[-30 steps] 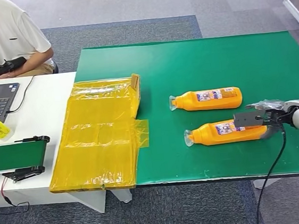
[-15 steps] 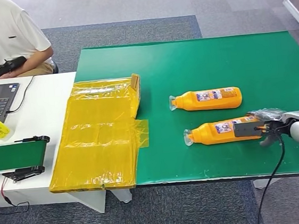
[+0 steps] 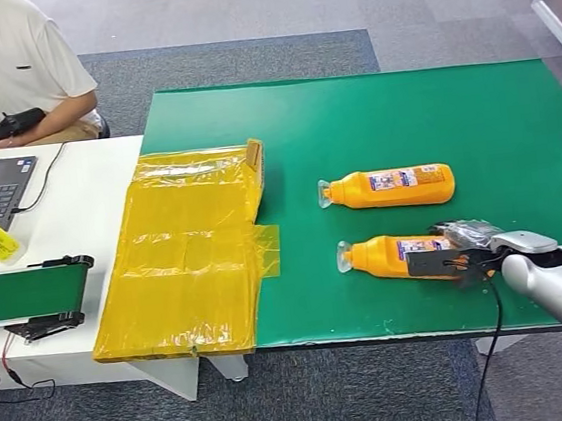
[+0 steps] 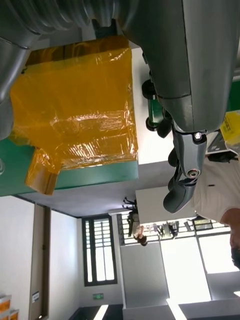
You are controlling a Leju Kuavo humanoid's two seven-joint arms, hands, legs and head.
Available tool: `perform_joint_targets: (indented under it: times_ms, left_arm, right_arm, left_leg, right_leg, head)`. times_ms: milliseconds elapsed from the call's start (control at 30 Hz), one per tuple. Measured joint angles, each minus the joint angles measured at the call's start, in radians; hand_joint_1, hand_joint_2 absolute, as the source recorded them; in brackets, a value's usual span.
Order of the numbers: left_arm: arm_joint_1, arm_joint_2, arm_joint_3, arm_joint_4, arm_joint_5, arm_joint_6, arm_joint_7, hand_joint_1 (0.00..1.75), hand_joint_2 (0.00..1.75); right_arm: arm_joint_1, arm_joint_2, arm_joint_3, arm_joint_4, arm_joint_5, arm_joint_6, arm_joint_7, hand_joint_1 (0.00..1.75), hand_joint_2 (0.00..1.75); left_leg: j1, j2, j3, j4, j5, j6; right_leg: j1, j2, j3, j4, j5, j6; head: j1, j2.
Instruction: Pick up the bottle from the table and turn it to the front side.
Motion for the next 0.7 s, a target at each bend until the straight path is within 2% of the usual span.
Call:
perform_joint_targets:
  times_ms: [67,133,167,200,300,700]
  left_arm:
    - [0.000,0.000,0.001,0.002,0.000,0.000,0.000,0.00,1.75]
    - [0.000,0.000,0.001,0.002,0.001,0.001,0.000,0.00,1.75]
    - [0.000,0.000,0.001,0.003,0.001,0.002,0.000,0.00,1.75]
    - [0.000,0.000,0.001,0.003,0.001,0.003,0.000,0.00,1.75]
    - [0.000,0.000,0.001,0.004,0.001,0.006,0.000,0.00,1.75]
    - [0.002,0.000,0.001,0.008,0.001,0.014,0.000,0.00,1.75]
  right_arm:
    - [0.001,0.012,-0.008,0.016,0.013,-0.001,-0.004,0.01,1.75]
    - [0.002,0.021,-0.016,0.030,0.031,0.005,-0.008,0.38,1.75]
    - [0.002,0.024,-0.021,0.035,0.038,0.009,-0.010,0.61,1.75]
    - [0.002,0.026,-0.025,0.039,0.044,0.013,-0.012,0.99,1.75]
    - [0.003,0.030,-0.034,0.046,0.052,0.017,-0.016,1.71,1.75]
    - [0.003,0.033,-0.059,0.049,0.065,0.018,-0.023,1.75,1.75]
  left_leg:
    - [0.000,0.000,0.000,0.000,0.000,0.000]
    - [0.000,0.000,0.001,0.000,0.000,0.000]
    - [0.000,0.000,0.001,0.000,0.000,0.000]
    - [0.000,0.000,0.002,0.000,0.000,0.000]
    - [0.000,0.000,0.003,0.000,0.000,0.000]
    - [0.000,0.000,0.006,0.000,0.000,0.000]
  right_leg:
    - [0.000,0.000,0.000,0.000,0.000,0.000]
    - [0.000,0.000,0.001,0.000,0.000,0.000]
    - [0.000,0.000,0.002,0.000,0.000,0.000]
    - [0.000,0.000,0.002,0.000,0.000,0.000]
    - [0.000,0.000,0.003,0.000,0.000,0.000]
    - [0.000,0.000,0.006,0.000,0.000,0.000]
  head:
    - [0.000,0.000]
    - [0.000,0.000]
    - [0.000,0.000]
    - [0.000,0.000]
    - [0.000,0.000]
    - [0.000,0.000]
